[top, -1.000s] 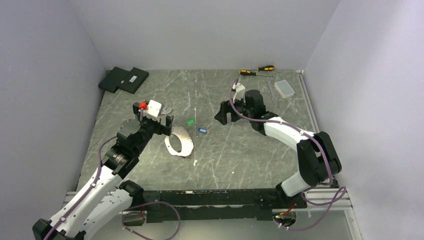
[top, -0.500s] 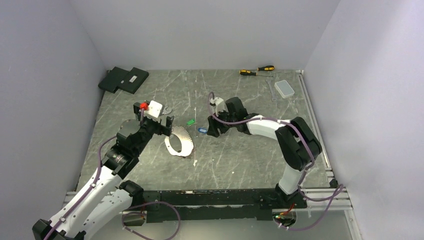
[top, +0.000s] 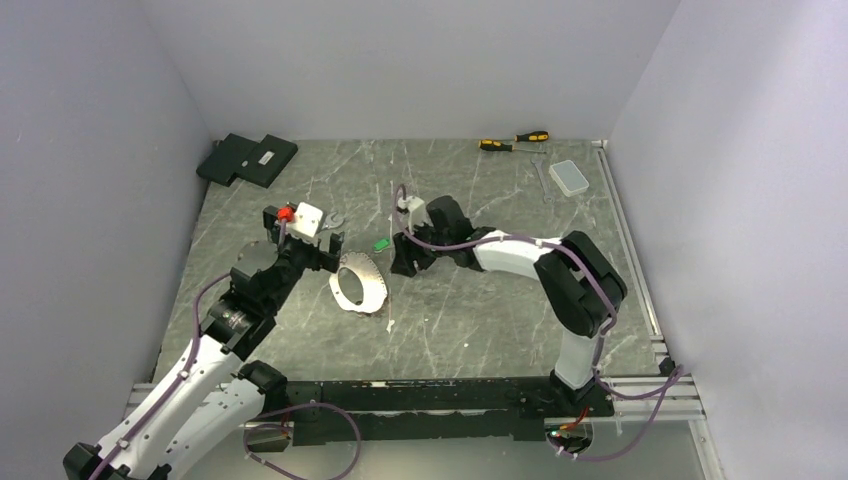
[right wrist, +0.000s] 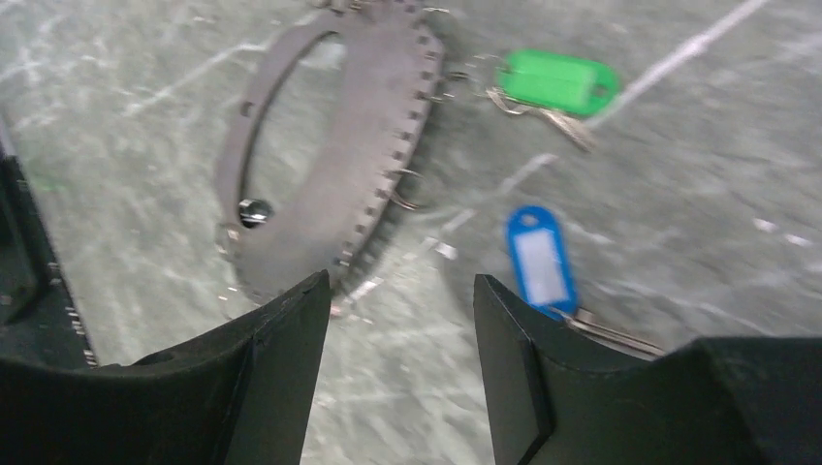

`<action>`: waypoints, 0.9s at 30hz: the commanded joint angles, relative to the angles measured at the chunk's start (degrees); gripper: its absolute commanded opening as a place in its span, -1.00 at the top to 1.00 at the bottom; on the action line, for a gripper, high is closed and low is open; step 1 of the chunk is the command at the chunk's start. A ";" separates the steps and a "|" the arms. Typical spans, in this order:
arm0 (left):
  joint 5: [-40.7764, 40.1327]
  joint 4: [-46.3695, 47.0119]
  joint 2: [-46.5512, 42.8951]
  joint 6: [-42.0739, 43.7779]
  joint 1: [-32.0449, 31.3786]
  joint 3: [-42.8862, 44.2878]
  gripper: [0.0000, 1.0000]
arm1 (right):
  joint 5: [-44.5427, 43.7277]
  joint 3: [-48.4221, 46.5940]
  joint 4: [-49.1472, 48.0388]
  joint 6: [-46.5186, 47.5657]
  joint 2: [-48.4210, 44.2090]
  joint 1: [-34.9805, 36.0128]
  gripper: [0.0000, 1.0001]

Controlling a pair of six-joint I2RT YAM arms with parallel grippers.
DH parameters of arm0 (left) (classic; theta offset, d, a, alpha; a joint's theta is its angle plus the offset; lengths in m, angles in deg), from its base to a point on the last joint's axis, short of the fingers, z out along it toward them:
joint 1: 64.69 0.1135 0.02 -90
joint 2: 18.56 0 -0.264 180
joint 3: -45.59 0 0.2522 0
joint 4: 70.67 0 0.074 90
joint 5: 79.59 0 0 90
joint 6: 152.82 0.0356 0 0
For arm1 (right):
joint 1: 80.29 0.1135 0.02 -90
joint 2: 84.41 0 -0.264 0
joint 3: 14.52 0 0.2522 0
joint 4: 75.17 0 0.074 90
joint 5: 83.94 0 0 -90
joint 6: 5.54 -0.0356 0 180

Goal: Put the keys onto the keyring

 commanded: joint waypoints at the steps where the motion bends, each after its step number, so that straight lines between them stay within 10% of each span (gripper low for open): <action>1: -2.35 1.51 -1.14 1.60 0.05 0.67 -0.98 | 1.98 -1.77 -7.68 -10.05 2.17 3.37 -0.18; 27: -0.56 0.87 -1.19 2.24 0.07 0.82 -0.98 | 6.16 -6.53 -5.08 -22.41 12.28 5.64 0.15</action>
